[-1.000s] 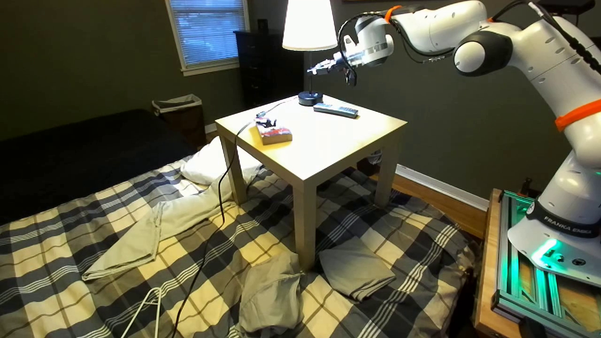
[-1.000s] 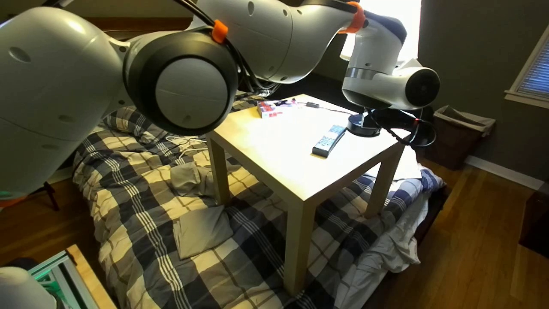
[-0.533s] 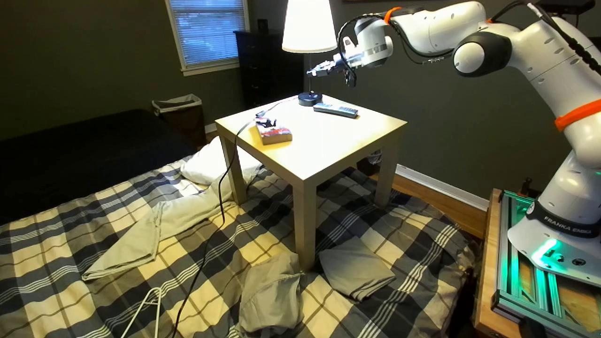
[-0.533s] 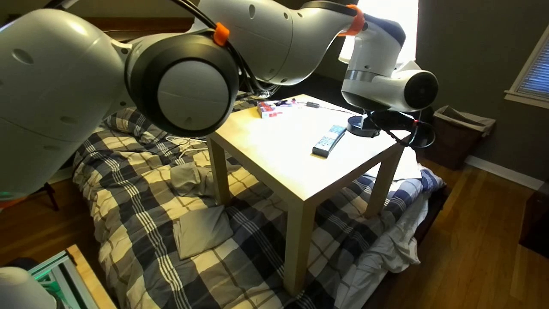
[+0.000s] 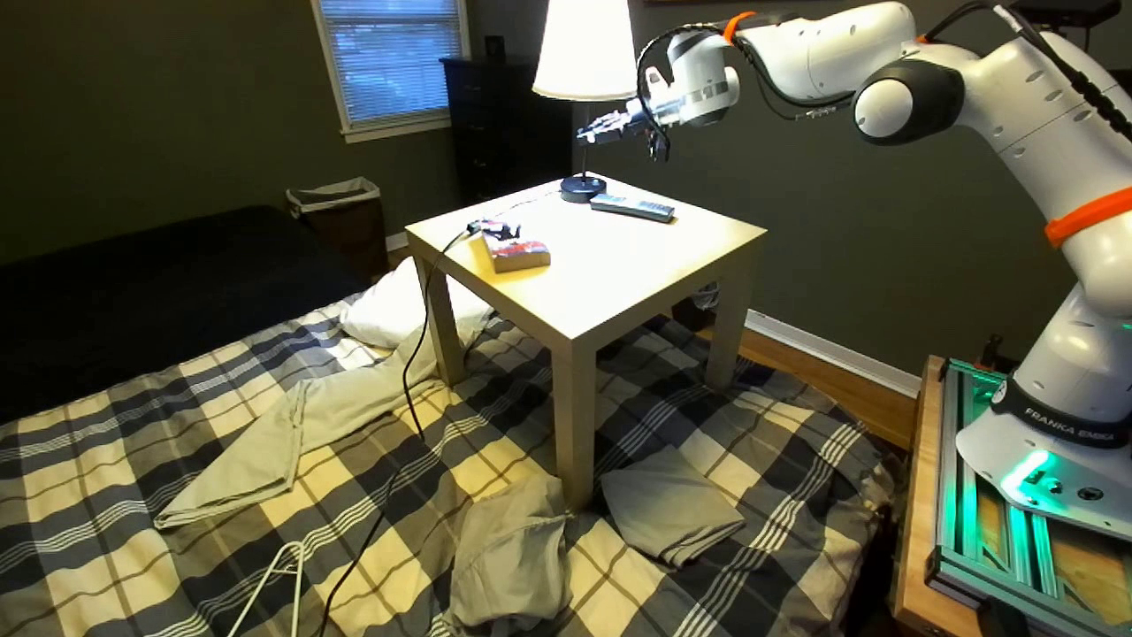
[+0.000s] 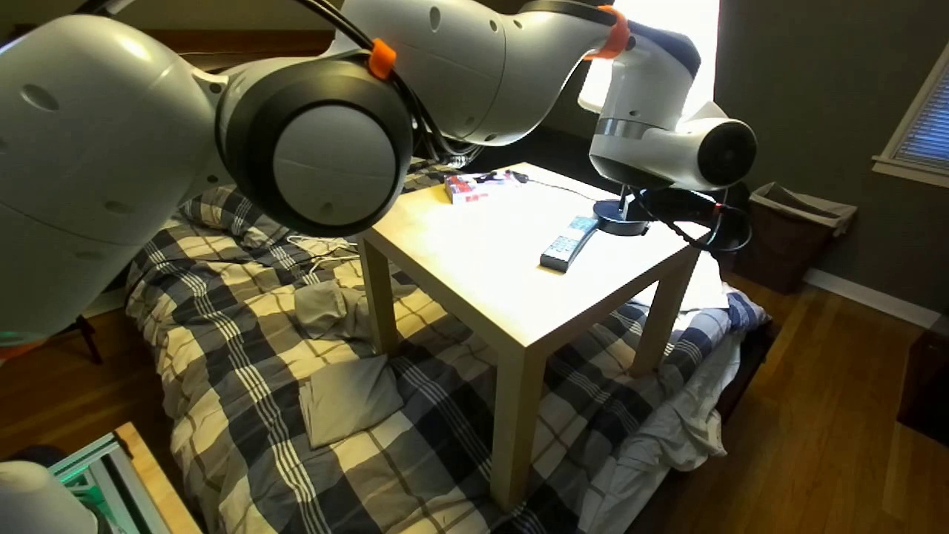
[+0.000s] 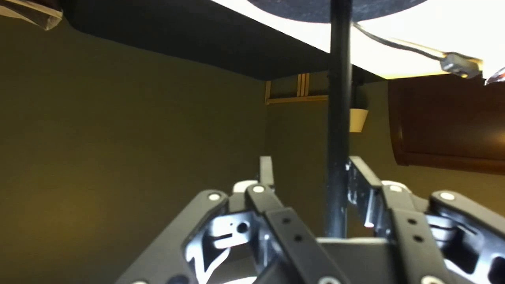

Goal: Move the lamp to the right

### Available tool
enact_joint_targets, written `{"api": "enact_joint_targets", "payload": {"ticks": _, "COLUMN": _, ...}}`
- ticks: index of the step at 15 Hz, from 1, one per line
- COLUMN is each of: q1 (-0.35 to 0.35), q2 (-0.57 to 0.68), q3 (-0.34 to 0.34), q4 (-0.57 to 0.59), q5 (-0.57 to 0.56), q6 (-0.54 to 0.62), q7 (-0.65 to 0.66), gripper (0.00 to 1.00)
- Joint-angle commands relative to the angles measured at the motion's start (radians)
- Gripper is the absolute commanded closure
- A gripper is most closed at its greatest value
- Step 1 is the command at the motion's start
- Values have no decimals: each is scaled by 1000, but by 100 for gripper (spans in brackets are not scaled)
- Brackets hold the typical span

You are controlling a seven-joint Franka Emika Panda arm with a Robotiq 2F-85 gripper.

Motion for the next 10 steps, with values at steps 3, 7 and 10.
{"api": "enact_joint_targets", "payload": {"ticks": 3, "q1": -17, "q2": -11, "q3": 12, "q4": -8, "q5": 17, "q6": -25, "q7": -23, "gripper": 2}}
{"api": "enact_joint_targets", "payload": {"ticks": 7, "q1": -13, "q2": -30, "q3": 7, "q4": -34, "q5": 7, "q6": -28, "q7": -8, "gripper": 0}}
{"api": "enact_joint_targets", "payload": {"ticks": 10, "q1": -12, "q2": -66, "q3": 9, "q4": -82, "q5": 12, "q6": -29, "q7": 0, "gripper": 0}}
